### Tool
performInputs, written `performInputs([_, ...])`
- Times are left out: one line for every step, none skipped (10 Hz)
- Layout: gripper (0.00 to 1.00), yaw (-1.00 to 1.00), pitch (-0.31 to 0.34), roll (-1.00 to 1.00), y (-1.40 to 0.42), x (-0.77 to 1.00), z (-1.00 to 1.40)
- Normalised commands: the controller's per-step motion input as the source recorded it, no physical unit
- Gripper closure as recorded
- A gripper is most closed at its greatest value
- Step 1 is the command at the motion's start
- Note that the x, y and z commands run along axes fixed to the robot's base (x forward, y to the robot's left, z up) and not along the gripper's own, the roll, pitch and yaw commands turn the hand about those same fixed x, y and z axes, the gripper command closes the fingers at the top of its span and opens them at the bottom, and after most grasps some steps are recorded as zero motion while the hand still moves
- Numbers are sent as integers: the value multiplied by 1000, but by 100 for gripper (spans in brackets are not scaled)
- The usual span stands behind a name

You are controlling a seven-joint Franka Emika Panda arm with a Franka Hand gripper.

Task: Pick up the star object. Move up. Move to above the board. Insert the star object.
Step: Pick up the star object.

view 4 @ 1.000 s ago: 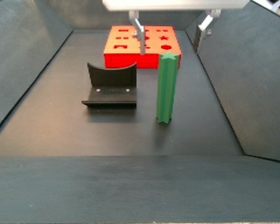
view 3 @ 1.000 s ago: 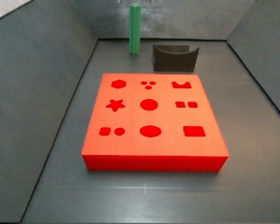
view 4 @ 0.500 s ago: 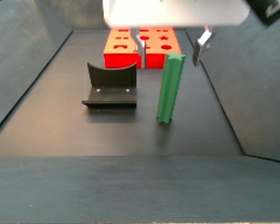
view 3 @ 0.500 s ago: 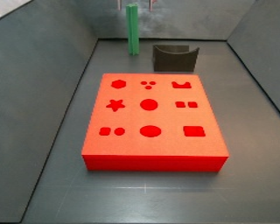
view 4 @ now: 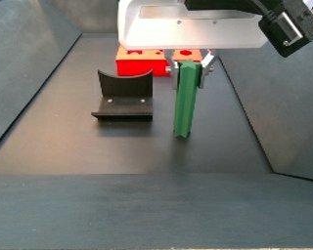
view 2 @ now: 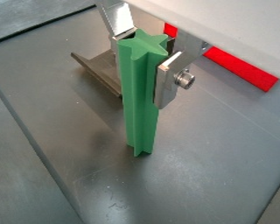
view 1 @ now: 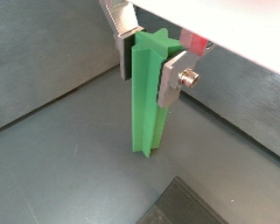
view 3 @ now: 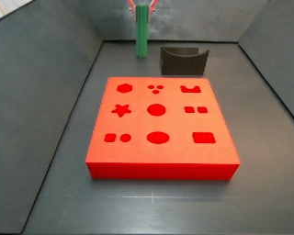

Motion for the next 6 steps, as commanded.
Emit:
performInputs([100, 0, 0, 0, 0, 0, 0])
performInputs([100, 0, 0, 0, 0, 0, 0])
performInputs([100, 0, 0, 0, 0, 0, 0])
performInputs([100, 0, 0, 0, 0, 0, 0])
performInputs([100, 0, 0, 0, 0, 0, 0])
performInputs([100, 0, 0, 0, 0, 0, 0])
